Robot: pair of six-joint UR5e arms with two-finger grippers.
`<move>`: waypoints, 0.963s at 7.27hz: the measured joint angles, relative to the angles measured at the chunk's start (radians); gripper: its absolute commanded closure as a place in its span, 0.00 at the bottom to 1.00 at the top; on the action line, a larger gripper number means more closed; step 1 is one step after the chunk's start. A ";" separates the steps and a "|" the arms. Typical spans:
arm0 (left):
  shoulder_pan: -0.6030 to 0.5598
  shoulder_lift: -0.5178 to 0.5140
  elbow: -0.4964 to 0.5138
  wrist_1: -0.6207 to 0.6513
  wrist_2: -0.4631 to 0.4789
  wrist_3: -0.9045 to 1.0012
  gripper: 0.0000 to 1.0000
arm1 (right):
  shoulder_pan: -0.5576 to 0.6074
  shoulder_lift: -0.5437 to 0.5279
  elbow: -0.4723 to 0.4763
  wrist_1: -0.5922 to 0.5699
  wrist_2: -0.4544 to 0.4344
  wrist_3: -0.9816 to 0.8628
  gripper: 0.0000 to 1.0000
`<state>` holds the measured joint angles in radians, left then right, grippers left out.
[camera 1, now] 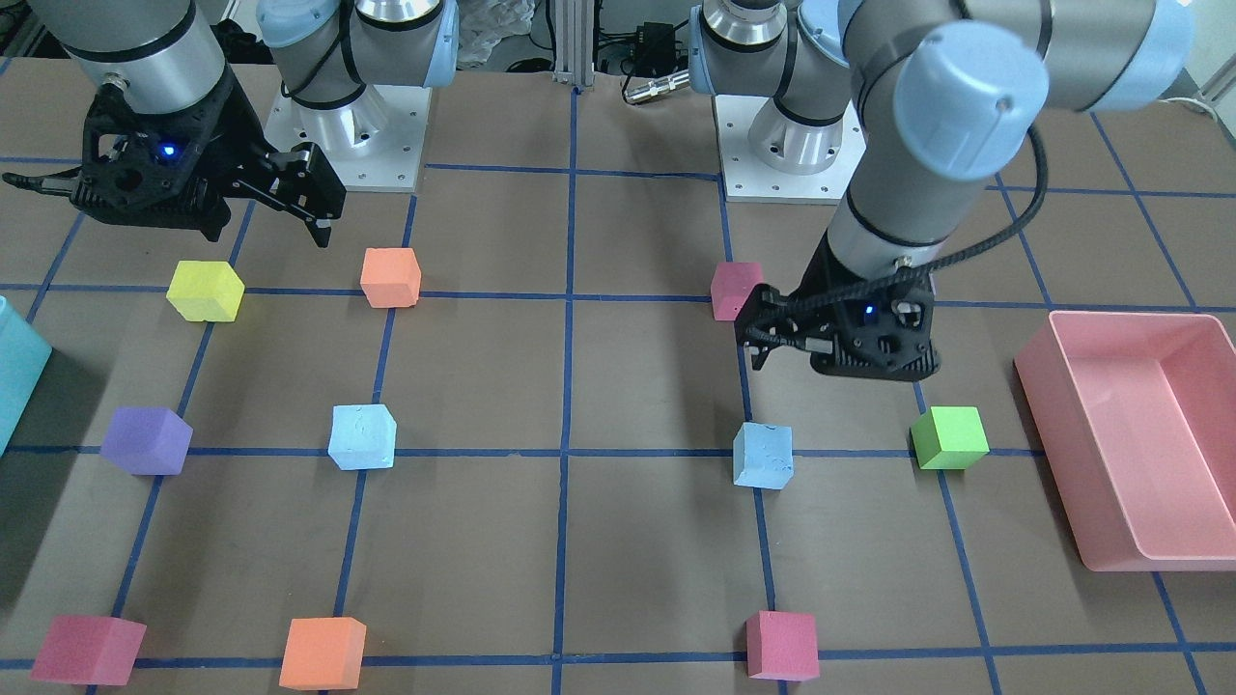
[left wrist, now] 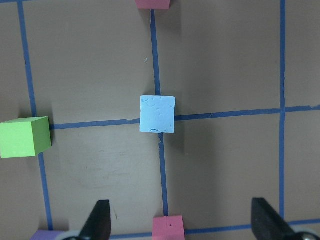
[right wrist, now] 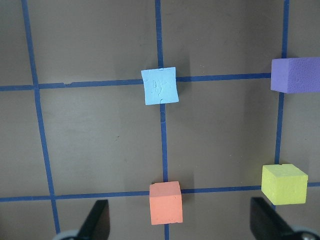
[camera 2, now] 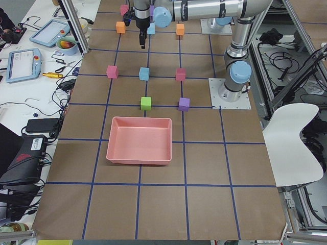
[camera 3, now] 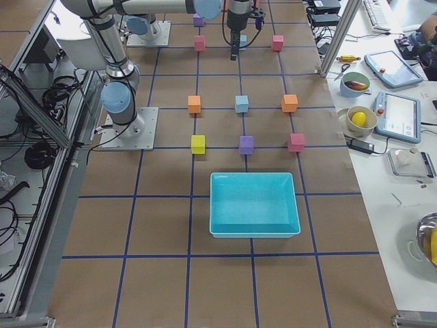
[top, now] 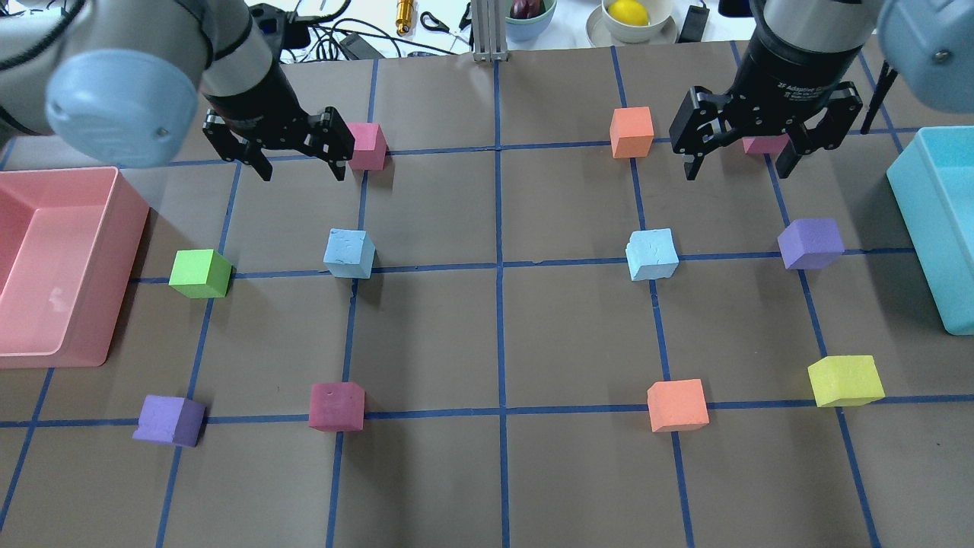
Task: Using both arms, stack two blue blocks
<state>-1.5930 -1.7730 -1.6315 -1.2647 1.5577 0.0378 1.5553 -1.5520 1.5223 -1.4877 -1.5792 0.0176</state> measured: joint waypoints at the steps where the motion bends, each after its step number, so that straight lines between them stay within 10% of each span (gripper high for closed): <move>1: 0.001 -0.044 -0.042 0.090 0.000 0.002 0.00 | 0.001 0.020 0.009 -0.009 0.002 -0.004 0.00; 7: 0.009 -0.191 -0.080 0.203 0.009 0.038 0.00 | -0.013 0.260 0.199 -0.504 0.015 -0.014 0.00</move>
<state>-1.5839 -1.9643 -1.7112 -1.0618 1.5664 0.0757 1.5419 -1.2918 1.7210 -1.9920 -1.5644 0.0036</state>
